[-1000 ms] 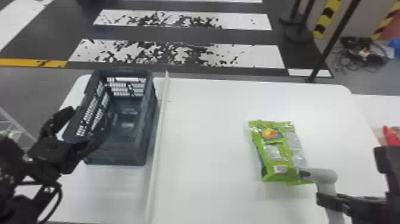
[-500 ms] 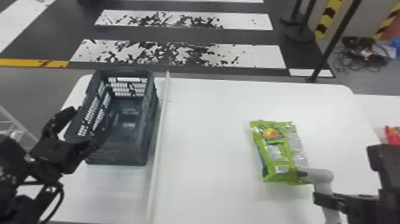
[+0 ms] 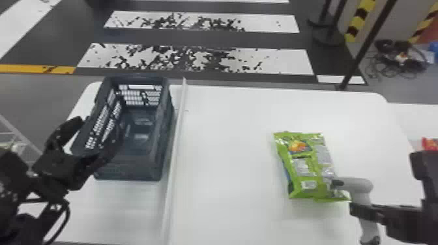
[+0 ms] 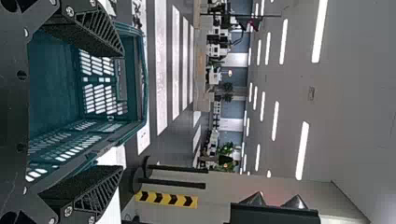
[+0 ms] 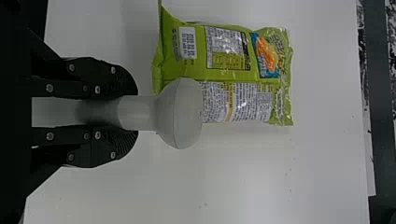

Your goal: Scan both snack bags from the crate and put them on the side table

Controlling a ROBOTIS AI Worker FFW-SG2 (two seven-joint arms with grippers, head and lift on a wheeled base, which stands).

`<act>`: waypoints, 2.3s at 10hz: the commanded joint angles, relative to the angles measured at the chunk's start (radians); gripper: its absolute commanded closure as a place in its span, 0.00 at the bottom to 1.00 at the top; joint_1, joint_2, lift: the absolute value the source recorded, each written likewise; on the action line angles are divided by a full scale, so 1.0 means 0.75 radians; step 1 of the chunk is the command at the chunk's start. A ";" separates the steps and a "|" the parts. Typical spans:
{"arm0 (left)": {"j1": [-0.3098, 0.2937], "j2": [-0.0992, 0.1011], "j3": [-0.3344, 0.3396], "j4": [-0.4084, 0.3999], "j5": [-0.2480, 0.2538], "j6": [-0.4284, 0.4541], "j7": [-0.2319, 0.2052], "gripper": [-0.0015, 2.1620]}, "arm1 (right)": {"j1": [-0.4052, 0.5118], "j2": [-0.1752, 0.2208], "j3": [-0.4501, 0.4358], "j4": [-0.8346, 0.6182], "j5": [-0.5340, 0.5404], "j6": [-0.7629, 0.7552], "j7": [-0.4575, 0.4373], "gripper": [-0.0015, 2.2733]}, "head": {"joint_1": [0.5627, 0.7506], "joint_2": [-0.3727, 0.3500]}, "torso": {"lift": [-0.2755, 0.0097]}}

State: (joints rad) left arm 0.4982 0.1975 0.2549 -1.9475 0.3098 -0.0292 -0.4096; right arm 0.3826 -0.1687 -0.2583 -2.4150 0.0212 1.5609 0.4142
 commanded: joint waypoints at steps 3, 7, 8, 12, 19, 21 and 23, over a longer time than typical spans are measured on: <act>0.000 0.009 0.004 -0.007 0.002 0.001 0.000 0.07 | -0.160 -0.055 -0.081 0.232 -0.006 -0.078 -0.037 0.99 | 0.70 0.43 | 0.66; -0.004 0.009 0.004 -0.009 0.002 0.005 0.006 0.07 | -0.369 -0.141 -0.058 0.678 -0.002 -0.446 -0.084 0.99 | 0.70 0.32 | 0.66; -0.004 0.009 0.004 -0.009 0.002 0.005 0.006 0.07 | -0.428 -0.164 -0.044 0.774 0.009 -0.491 -0.088 0.99 | 0.70 0.31 | 0.66; -0.008 0.007 0.004 -0.005 0.000 0.005 0.004 0.07 | -0.608 -0.239 0.068 1.060 0.049 -0.536 -0.088 0.99 | 0.70 0.27 | 0.66; -0.006 0.009 0.008 -0.007 0.002 0.005 0.002 0.07 | -0.578 -0.229 0.060 1.029 0.009 -0.589 -0.162 0.00 | 0.70 0.27 | 0.66; -0.006 0.009 0.008 -0.009 0.002 0.005 0.002 0.07 | -0.488 -0.227 -0.009 0.823 -0.063 -0.483 -0.160 0.02 | 0.70 0.27 | 0.66; -0.006 0.009 0.008 -0.009 0.002 0.005 0.002 0.07 | -0.410 -0.227 -0.097 0.676 -0.272 -0.303 -0.094 0.03 | 0.70 0.28 | 0.66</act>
State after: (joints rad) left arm 0.4940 0.2036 0.2611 -1.9543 0.3114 -0.0256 -0.4080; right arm 0.0598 -0.3385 -0.3137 -1.8836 -0.1386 1.2981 0.3435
